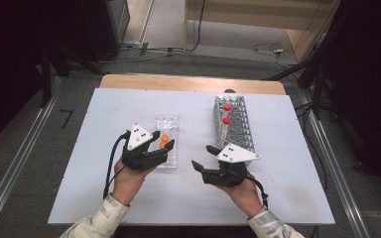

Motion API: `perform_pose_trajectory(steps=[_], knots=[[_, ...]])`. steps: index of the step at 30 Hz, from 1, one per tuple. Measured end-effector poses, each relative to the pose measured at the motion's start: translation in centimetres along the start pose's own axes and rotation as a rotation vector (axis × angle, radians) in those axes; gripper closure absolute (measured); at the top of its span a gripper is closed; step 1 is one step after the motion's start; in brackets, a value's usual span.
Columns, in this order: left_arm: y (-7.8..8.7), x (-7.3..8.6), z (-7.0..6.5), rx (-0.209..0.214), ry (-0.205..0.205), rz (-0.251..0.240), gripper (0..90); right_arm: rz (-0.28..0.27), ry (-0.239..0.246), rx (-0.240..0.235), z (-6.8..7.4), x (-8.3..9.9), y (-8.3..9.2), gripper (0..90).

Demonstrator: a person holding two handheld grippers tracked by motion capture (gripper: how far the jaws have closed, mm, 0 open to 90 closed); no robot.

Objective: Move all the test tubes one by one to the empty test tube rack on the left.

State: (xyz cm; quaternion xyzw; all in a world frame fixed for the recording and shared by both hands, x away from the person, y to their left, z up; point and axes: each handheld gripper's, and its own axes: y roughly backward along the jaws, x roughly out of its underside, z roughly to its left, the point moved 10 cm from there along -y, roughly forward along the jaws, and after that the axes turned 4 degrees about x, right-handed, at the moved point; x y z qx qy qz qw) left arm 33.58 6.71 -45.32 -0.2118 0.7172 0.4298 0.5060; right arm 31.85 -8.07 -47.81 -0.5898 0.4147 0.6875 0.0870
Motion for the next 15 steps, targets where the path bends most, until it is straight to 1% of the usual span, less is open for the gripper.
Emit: perform_pose_trajectory(steps=[2,3,4,6,8,11,15], knots=[[0.0,-0.1,0.2,-0.025,0.006,-0.006,26.6,-0.005,-0.011,0.028,-1.0,-0.1,0.2,29.2],[0.0,-0.1,0.3,-0.031,0.009,-0.008,22.9,-0.008,-0.018,0.043,-1.5,-0.1,0.3,27.5],[0.0,-0.1,0.4,-0.03,0.013,-0.01,21.4,-0.006,-0.027,0.066,-2.2,-0.1,0.3,25.0],[0.0,-0.1,0.4,-0.027,0.017,-0.012,21.3,-0.005,-0.051,0.127,-3.8,0.1,0.3,19.9],[0.0,-0.1,0.3,-0.026,0.016,-0.011,21.4,0.001,-0.075,0.18,-5.2,0.3,0.3,18.5],[-0.1,-0.1,0.2,-0.026,0.012,-0.012,21.4,0.011,-0.104,0.238,-7.0,0.7,0.1,17.9],[-0.2,-0.1,0.1,-0.024,0.008,-0.008,21.4,0.021,-0.128,0.289,-8.9,1.0,-0.5,18.0]])
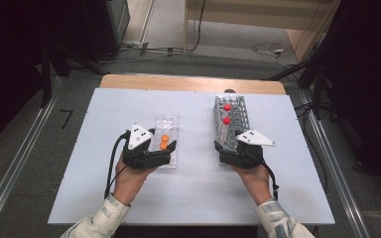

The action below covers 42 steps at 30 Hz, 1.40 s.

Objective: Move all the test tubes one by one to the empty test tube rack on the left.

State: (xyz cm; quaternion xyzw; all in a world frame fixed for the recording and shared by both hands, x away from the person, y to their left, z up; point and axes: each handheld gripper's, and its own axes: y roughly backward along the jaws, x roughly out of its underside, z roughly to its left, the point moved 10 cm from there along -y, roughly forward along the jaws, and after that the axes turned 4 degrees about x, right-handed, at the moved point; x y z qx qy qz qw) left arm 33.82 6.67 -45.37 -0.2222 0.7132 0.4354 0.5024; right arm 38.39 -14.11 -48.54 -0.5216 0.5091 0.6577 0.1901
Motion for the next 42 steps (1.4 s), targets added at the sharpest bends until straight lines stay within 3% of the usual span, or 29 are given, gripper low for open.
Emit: perform_pose_trajectory(steps=[4,11,16,27,29,34,38,42], knots=[[0.0,0.0,0.0,0.0,0.002,0.001,21.4,0.01,-0.034,0.03,-1.1,-0.5,-1.1,21.4],[0.0,0.1,0.0,-0.003,0.005,0.004,21.6,0.068,-0.026,0.097,-1.9,-0.5,-3.0,36.6],[0.0,0.2,0.1,-0.004,0.001,0.008,21.9,0.104,-0.055,0.104,-2.1,-0.3,-3.9,47.0],[-0.1,0.3,0.0,-0.006,-0.003,0.011,22.3,0.128,-0.038,0.117,-2.2,-0.1,-4.4,66.8],[-0.1,0.3,0.0,-0.006,-0.003,0.011,22.3,0.125,-0.034,0.118,-2.2,-0.1,-4.4,71.1],[0.0,0.2,0.0,-0.008,-0.002,0.007,22.3,0.109,-0.037,0.118,-2.2,-0.4,-4.2,71.2],[0.1,0.1,0.1,-0.012,0.0,-0.005,22.2,0.06,-0.046,0.119,-2.4,-1.6,-3.3,71.3],[0.1,0.1,0.2,-0.015,0.004,-0.003,20.9,-0.023,-0.06,0.109,-2.5,-3.9,-1.2,71.3]])
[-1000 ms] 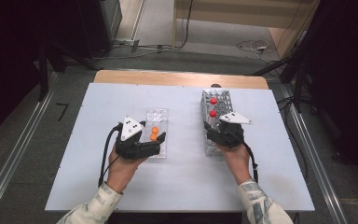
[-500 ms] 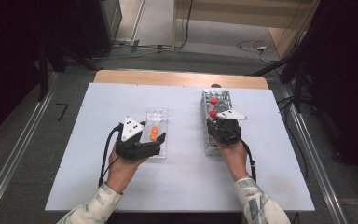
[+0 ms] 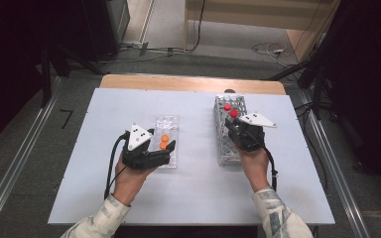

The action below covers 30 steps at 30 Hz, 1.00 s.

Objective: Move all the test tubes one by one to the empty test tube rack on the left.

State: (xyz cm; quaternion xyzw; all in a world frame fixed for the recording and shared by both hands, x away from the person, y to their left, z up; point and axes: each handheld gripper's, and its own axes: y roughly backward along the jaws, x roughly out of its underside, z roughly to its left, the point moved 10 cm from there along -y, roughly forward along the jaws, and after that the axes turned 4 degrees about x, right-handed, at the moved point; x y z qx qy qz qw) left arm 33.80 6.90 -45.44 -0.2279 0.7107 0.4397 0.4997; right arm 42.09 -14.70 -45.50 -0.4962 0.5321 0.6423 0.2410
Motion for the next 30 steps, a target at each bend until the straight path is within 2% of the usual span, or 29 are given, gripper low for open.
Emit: perform_pose_trajectory(steps=[5,12,14,22,26,30], knots=[[0.0,0.0,-0.1,0.003,0.001,0.0,19.4,-0.07,-0.018,-0.033,0.0,-2.2,2.7,71.3],[0.1,-0.1,-0.1,0.002,0.0,-0.006,19.4,-0.07,-0.018,-0.083,0.9,-2.3,3.9,71.3],[0.2,-0.2,-0.1,0.001,0.003,-0.009,19.4,-0.057,-0.01,-0.109,1.7,-2.0,3.9,71.3],[0.7,-0.6,-0.2,0.007,0.005,-0.028,20.1,0.025,0.099,-0.195,5.8,1.3,4.0,71.2],[0.9,-0.9,-0.9,0.022,-0.002,-0.043,21.0,0.056,0.135,-0.231,7.6,2.7,4.0,71.2],[1.2,-1.2,-2.2,0.064,-0.016,-0.049,21.7,0.079,0.149,-0.266,8.9,3.7,4.1,71.2]])
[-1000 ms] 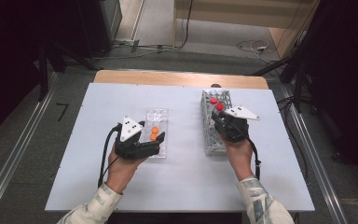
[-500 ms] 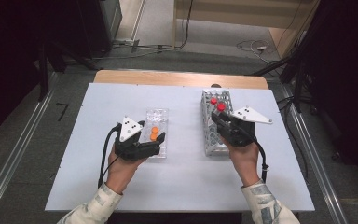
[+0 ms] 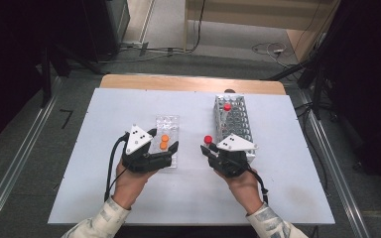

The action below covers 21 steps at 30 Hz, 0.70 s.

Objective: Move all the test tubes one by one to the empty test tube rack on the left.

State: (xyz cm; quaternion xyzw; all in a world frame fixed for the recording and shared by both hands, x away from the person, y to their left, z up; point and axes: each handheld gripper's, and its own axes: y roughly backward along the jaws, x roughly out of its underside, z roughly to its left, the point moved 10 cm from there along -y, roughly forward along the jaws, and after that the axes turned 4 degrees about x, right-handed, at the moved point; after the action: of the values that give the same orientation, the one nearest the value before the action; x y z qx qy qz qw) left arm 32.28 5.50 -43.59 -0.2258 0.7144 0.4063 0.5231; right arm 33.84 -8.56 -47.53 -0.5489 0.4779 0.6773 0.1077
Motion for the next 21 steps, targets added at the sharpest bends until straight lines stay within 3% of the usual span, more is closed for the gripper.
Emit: perform_pose_trajectory(steps=[7,12,21], knots=[[-0.5,0.4,-2.9,0.109,-0.043,0.031,27.5,0.019,0.025,-0.062,2.4,0.9,-0.5,71.2],[-0.8,1.0,-4.2,0.168,-0.07,0.047,40.4,0.027,0.056,-0.095,4.0,1.2,-0.8,71.2],[-1.2,1.7,-5.1,0.192,-0.115,0.075,55.2,0.022,0.077,-0.125,5.4,1.2,-0.7,71.2]])
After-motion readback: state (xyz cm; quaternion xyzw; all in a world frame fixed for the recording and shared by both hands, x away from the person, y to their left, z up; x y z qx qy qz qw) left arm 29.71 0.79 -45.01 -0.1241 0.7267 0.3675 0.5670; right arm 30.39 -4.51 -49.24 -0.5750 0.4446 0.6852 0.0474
